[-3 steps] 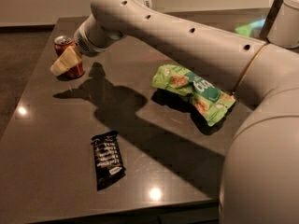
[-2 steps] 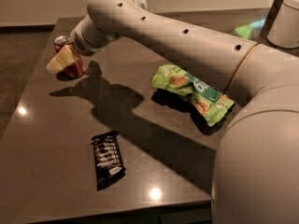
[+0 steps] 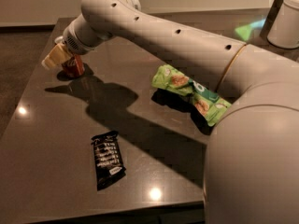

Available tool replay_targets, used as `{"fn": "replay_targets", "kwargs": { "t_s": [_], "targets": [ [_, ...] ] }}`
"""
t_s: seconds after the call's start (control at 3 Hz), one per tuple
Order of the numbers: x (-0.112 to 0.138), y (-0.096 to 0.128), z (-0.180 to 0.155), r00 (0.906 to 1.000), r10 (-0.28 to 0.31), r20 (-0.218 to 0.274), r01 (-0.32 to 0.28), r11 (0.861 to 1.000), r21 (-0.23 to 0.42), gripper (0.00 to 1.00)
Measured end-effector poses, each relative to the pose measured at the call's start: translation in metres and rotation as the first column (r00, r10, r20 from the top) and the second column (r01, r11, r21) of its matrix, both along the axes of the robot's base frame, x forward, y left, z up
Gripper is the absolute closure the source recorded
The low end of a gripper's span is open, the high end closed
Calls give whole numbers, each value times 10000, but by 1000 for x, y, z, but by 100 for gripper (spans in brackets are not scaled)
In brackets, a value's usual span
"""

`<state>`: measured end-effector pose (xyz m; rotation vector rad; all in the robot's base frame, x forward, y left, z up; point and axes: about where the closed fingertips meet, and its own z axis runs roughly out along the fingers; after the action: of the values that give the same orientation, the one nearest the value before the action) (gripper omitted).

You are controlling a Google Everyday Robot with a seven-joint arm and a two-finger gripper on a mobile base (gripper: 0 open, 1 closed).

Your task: Move coke can near rxbar chocolate

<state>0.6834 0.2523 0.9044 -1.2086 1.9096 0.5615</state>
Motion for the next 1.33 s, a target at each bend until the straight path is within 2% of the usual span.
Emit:
{"fn": "replay_targets", "kwargs": {
  "t_s": [0.67,1.0,1.33],
  "targets": [
    [-5,4,4,9991,390,-144,-385,9988,297,65],
    [-14,-10,13,9978,621,-217,-611,9972,425,87],
    [-34,-35,28,9960,838,-319,-819,9950,566,100]
  ]
}}
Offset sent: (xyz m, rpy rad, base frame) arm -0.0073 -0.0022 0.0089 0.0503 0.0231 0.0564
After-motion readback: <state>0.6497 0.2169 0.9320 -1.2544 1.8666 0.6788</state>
